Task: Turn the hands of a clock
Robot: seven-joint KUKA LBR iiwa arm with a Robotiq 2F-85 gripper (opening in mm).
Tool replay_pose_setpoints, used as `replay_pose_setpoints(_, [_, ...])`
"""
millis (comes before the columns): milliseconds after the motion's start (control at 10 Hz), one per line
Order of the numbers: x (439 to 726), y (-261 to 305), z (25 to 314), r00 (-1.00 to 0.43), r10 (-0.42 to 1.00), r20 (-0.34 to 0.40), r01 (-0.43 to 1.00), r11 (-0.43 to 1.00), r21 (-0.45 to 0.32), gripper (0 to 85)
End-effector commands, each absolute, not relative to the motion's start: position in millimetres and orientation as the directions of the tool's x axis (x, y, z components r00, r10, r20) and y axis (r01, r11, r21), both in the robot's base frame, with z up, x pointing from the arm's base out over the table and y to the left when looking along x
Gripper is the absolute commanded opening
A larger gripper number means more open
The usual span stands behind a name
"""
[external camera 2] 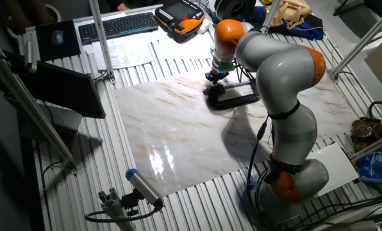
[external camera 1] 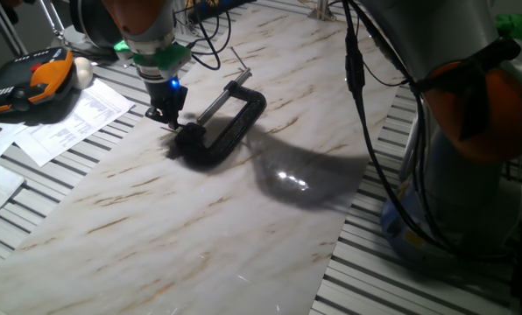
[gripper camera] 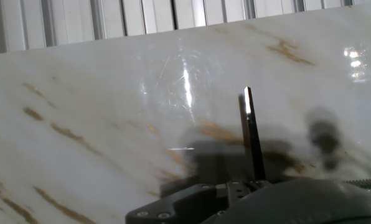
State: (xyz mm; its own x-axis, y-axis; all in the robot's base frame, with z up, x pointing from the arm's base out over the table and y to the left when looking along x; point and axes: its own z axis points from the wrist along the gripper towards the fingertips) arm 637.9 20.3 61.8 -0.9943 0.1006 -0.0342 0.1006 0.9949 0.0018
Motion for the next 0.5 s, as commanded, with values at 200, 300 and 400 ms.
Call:
replay_pose_setpoints(200, [645.7,21.0,51.6,-0.992,0.11,-0.061,0.109,0.994,0.008,0.0])
replay_pose_setpoints(300, [646.9,20.9,50.2,-0.992,0.109,-0.065,0.109,0.994,0.004,0.0])
replay_pose_setpoints(400, [647.8,20.4,50.4,-0.992,0.104,-0.069,0.105,0.994,-0.005,0.0])
